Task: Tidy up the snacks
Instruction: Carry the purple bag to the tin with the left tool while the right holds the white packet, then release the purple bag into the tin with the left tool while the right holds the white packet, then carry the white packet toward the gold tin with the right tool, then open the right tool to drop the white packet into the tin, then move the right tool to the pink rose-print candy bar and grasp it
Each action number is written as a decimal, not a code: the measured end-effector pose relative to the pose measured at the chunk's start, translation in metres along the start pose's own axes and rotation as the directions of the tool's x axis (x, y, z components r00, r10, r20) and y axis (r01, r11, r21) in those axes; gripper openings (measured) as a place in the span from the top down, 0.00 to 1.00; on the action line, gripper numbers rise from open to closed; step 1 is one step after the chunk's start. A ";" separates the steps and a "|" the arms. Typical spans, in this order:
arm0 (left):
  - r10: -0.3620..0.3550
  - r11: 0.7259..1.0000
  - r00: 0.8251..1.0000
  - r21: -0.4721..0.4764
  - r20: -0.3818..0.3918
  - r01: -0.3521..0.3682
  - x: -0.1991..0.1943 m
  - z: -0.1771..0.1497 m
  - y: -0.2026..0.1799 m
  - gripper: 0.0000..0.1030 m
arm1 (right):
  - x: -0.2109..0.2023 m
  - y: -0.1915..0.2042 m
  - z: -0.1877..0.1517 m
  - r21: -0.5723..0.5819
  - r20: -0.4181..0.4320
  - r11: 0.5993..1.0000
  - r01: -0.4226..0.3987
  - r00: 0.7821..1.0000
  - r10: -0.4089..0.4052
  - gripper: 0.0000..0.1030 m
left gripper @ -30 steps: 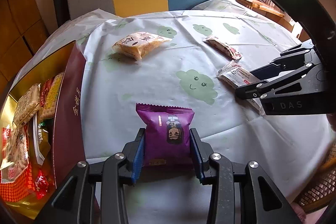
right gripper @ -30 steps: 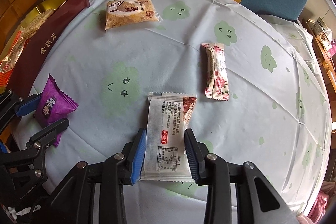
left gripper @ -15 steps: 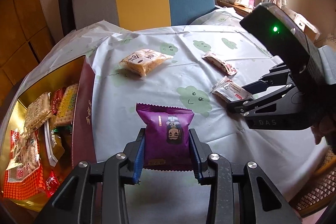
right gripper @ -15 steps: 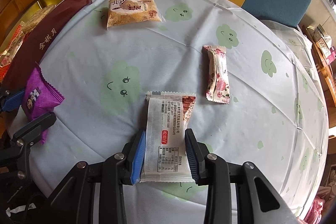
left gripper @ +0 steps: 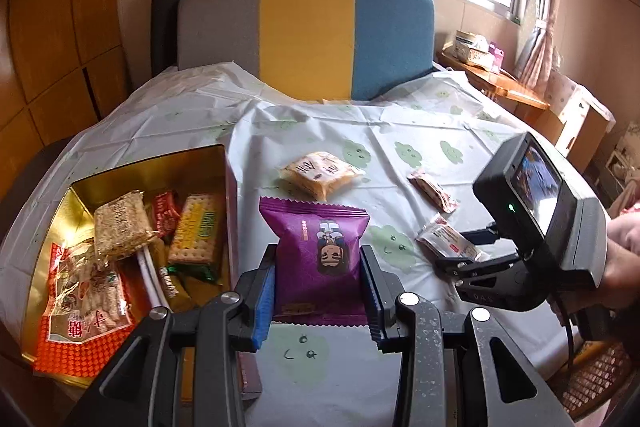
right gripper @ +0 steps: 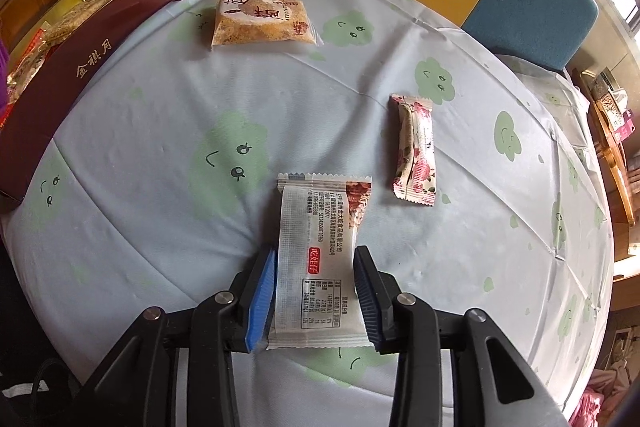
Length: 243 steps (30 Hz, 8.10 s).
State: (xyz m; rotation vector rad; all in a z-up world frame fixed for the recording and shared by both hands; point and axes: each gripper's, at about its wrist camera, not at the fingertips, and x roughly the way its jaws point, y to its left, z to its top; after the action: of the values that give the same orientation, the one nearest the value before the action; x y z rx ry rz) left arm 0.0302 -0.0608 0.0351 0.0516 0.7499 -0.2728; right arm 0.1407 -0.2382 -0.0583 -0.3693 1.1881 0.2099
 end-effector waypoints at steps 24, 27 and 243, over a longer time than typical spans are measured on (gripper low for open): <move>0.162 0.933 0.982 -0.311 -0.094 -0.183 0.007 -0.015 0.118 0.62 | -0.005 0.010 -0.008 -0.048 0.030 0.999 0.016 0.999 -0.015 0.63; 0.154 0.928 0.985 -0.330 -0.081 -0.172 -0.001 -0.011 0.122 0.62 | -0.005 0.008 -0.008 -0.047 0.030 0.999 0.014 0.999 -0.012 0.63; 0.290 0.950 0.954 -0.100 -0.075 -0.297 -0.017 -0.025 0.080 0.54 | -0.015 -0.088 0.009 0.498 0.081 0.862 -0.100 0.994 0.068 0.55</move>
State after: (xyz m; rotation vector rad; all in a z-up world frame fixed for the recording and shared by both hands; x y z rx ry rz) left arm 0.0230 0.0240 0.0239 0.0661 0.8043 0.0552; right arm 0.1743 -0.3155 -0.0261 0.1487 1.1519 -0.0189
